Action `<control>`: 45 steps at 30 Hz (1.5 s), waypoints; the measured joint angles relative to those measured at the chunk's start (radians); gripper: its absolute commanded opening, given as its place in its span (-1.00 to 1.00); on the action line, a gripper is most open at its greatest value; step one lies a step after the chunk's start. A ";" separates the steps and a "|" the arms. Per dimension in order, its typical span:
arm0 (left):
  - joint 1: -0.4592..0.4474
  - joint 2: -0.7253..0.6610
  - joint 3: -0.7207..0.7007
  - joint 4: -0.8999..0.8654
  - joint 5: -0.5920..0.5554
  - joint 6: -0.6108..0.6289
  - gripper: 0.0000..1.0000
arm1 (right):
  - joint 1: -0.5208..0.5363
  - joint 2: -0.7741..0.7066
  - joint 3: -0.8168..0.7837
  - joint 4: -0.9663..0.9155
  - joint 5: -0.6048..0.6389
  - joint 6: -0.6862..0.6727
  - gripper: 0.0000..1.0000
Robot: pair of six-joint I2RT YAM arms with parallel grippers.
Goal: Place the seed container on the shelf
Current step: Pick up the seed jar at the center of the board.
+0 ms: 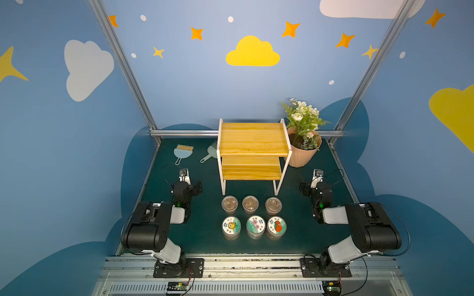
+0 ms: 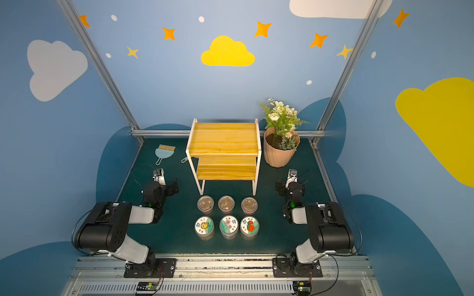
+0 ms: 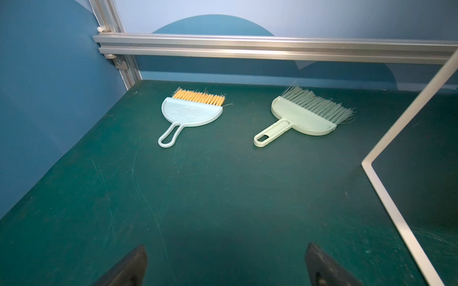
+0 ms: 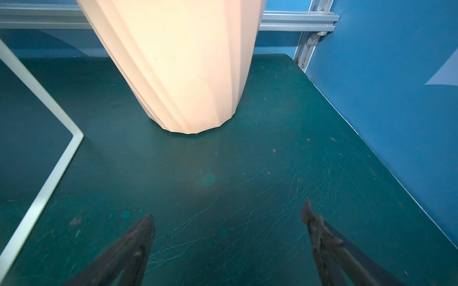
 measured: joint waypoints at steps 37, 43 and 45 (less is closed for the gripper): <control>-0.019 -0.460 0.338 -0.840 -0.055 -0.222 1.00 | 0.044 -0.407 0.483 -1.010 -0.058 0.204 0.96; -0.123 -0.576 0.439 -1.255 0.050 -0.426 1.00 | 0.172 -0.612 0.513 -1.442 -0.166 0.372 0.96; -0.208 -0.626 0.443 -1.358 0.066 -0.479 1.00 | 0.234 -0.684 0.513 -1.551 -0.186 0.424 0.95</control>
